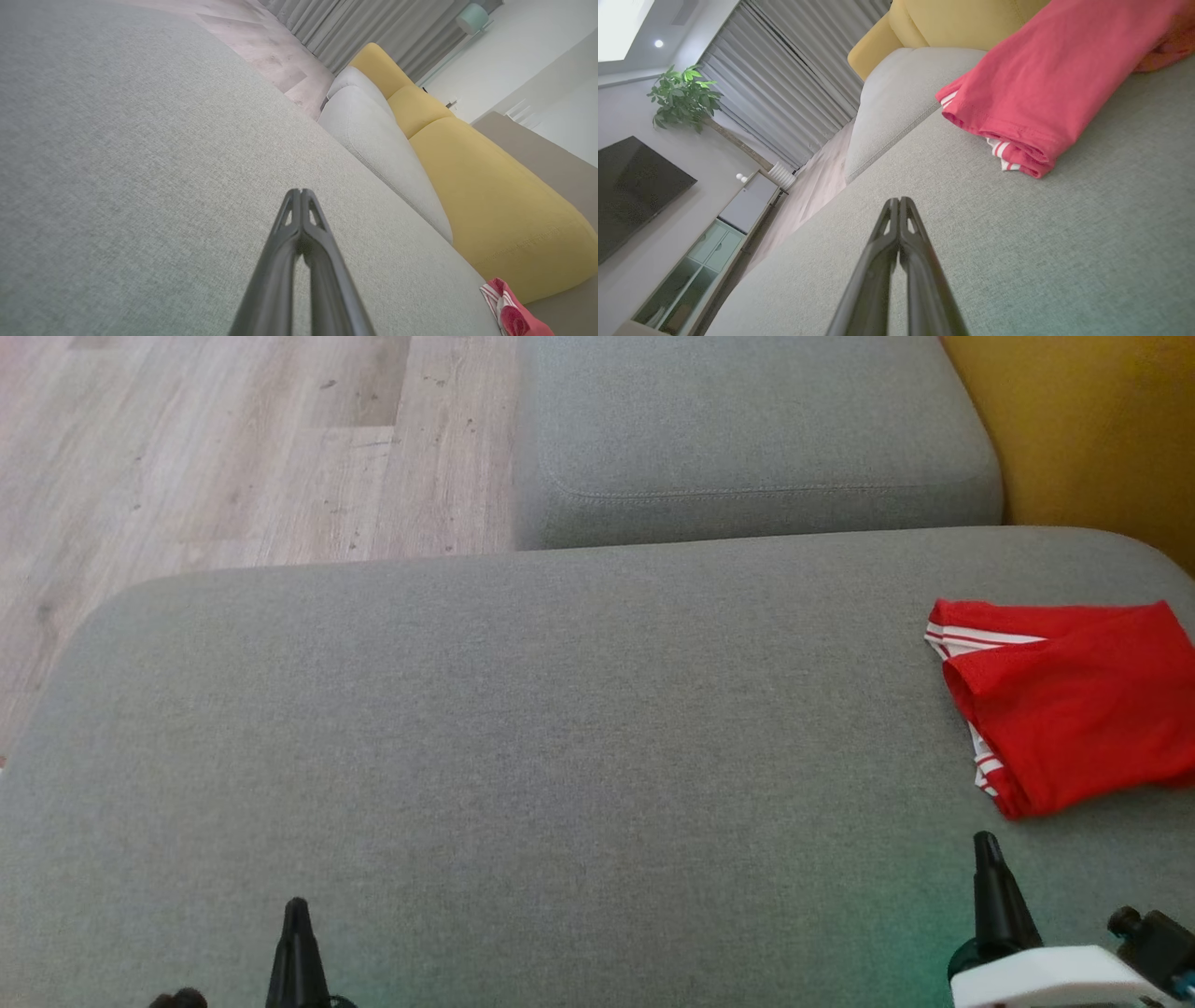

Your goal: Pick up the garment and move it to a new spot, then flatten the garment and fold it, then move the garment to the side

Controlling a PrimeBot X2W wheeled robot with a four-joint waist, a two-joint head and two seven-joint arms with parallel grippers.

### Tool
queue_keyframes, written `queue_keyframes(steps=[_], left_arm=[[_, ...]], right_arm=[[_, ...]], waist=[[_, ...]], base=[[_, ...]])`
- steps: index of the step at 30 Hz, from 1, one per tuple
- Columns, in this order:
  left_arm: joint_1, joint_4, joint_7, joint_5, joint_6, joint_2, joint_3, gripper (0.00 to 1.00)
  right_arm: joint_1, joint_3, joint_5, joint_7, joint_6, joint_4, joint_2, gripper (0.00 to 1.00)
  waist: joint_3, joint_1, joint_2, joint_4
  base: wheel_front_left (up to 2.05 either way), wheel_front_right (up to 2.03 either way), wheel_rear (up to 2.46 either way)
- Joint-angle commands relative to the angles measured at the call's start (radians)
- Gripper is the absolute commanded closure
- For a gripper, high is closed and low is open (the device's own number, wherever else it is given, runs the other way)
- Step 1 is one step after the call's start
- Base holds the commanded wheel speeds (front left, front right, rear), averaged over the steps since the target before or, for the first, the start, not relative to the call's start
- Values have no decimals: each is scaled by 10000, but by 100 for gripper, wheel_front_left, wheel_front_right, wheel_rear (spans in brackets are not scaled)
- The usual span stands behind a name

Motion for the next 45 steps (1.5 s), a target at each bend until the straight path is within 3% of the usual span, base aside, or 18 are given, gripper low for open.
queue_keyframes(steps=[1,45], left_arm=[[-557,-260,52,-310,-116,125,266,100],[-1965,240,1256,-5061,-776,134,1294,100]], right_arm=[[-613,7,357,98,-3,-297,-191,100],[-1758,-622,5618,1313,-6,-200,-219,100]], waist=[[19,-1,0,-10],[499,-1,0,-269]], base=[[0,0,0],[0,0,0]])
